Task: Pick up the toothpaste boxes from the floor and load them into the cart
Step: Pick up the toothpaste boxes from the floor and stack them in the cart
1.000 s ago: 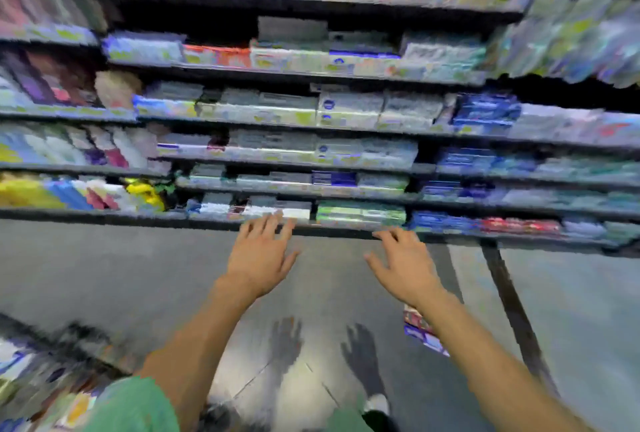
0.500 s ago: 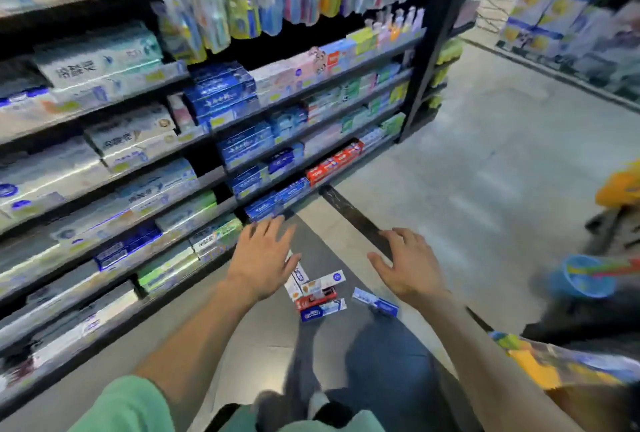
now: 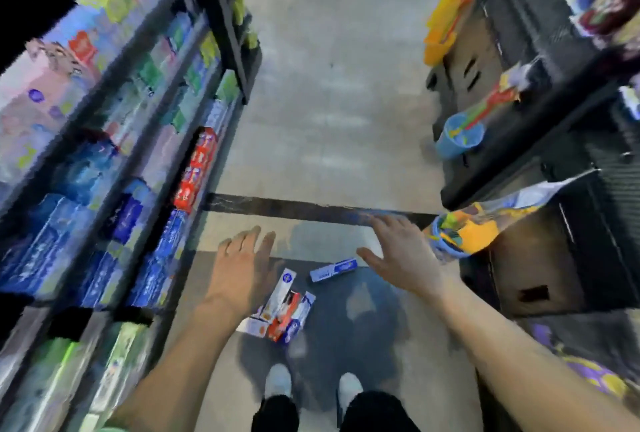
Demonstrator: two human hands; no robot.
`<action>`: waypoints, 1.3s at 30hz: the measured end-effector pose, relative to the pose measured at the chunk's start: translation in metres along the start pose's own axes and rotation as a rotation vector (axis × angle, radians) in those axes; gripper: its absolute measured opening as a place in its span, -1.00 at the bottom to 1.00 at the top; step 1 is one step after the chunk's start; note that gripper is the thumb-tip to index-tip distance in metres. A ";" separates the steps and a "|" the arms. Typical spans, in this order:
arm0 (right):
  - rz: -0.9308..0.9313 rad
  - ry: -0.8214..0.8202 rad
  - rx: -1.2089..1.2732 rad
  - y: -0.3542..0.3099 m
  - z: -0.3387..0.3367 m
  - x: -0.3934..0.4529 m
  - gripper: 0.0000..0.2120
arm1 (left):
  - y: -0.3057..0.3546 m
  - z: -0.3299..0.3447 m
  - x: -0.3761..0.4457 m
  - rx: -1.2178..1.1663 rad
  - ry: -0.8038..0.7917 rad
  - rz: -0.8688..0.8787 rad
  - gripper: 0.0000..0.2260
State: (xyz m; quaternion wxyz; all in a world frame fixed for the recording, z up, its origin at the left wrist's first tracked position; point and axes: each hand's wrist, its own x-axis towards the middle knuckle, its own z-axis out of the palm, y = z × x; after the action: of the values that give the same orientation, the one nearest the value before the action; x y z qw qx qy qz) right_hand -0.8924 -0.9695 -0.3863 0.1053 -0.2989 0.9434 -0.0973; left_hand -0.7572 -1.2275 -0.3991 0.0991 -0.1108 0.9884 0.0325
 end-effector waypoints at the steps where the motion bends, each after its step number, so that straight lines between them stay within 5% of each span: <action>1: 0.027 -0.005 0.015 0.008 0.017 0.006 -0.38 | -0.002 0.022 0.013 -0.007 0.005 0.021 -0.55; 6: 0.047 -0.024 0.006 0.065 0.154 0.037 -0.38 | 0.000 0.165 0.081 -0.043 0.020 0.110 -0.47; 15: 0.083 -0.081 0.021 0.157 0.502 0.098 -0.33 | 0.004 0.531 0.166 -0.212 0.039 0.216 -0.40; 20: 0.033 -0.112 -0.058 0.195 0.627 0.137 -0.29 | -0.003 0.664 0.197 -0.336 0.074 0.333 -0.34; 26: 0.019 0.002 -0.046 0.207 0.688 0.168 -0.31 | -0.011 0.714 0.195 -0.356 0.013 0.344 -0.37; 33: 0.078 -0.103 -0.123 0.201 0.700 0.189 -0.38 | -0.009 0.715 0.170 -0.395 -0.003 0.248 -0.31; 39: 0.250 -0.142 -0.036 0.195 0.709 0.149 -0.50 | 0.009 0.720 0.160 -0.111 0.007 0.180 -0.27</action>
State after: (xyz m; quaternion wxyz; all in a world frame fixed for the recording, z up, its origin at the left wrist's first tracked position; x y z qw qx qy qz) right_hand -0.9352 -0.9854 -1.1351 0.1777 -0.1872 0.9650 -0.0453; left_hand -0.7761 -1.1906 -1.1357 0.0858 -0.0271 0.9913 0.0957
